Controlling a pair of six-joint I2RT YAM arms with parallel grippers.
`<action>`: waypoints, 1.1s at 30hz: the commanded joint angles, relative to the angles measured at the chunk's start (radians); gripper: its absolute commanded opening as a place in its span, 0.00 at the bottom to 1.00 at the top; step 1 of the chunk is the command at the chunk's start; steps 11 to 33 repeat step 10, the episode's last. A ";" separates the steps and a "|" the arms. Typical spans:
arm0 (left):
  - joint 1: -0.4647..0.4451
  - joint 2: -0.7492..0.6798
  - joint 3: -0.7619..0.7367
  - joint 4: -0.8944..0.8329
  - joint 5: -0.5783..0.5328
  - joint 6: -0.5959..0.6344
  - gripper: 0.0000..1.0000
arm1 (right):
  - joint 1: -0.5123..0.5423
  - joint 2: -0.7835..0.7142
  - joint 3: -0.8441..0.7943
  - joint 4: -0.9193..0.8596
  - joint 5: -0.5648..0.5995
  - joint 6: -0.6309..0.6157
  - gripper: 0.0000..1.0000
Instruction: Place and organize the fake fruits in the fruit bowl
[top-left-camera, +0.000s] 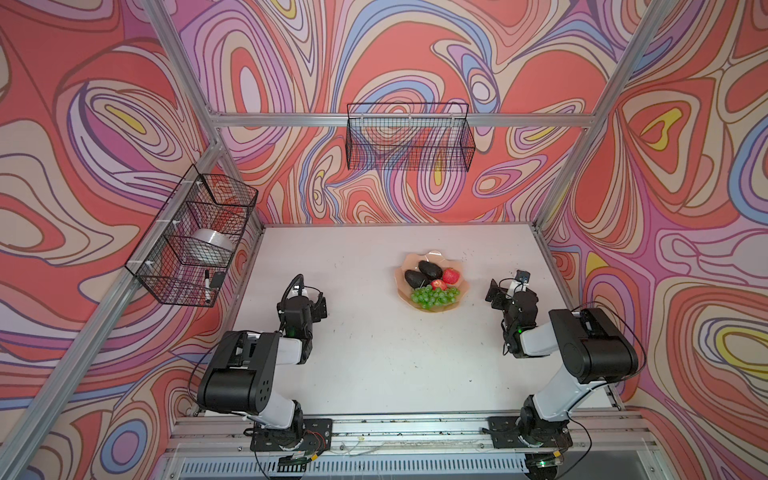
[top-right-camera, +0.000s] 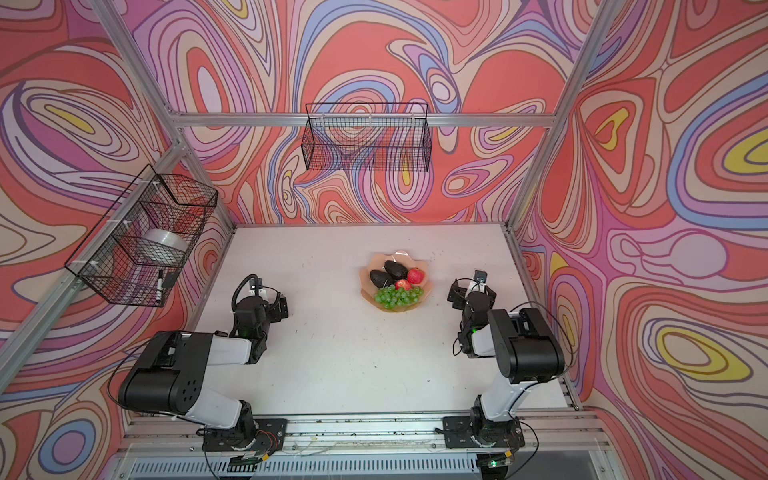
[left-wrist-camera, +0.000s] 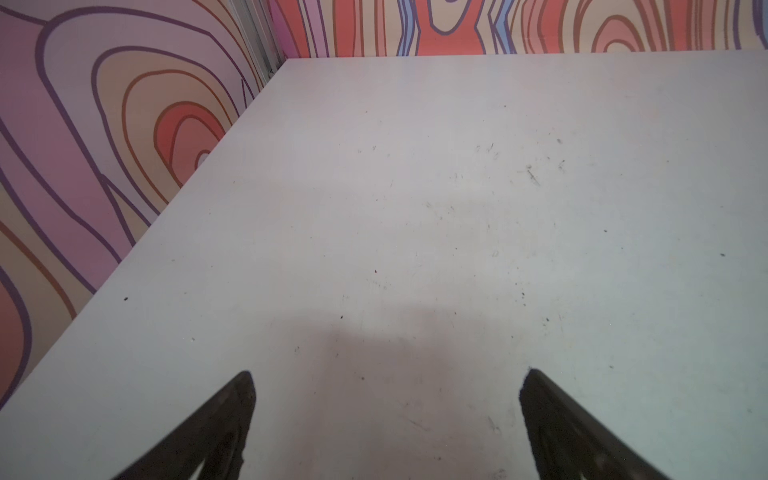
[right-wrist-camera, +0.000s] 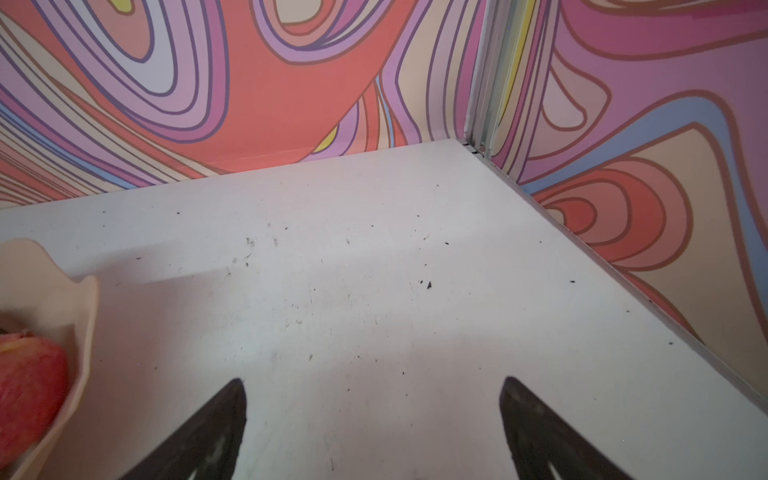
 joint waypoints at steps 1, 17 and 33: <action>0.009 -0.006 0.034 0.014 -0.005 -0.008 1.00 | -0.002 -0.001 0.035 -0.015 0.023 -0.001 0.98; 0.009 0.000 0.033 0.029 0.007 -0.002 1.00 | -0.001 0.000 0.071 -0.088 -0.025 -0.021 0.98; 0.009 0.000 0.033 0.029 0.007 -0.002 1.00 | -0.001 0.000 0.071 -0.088 -0.025 -0.021 0.98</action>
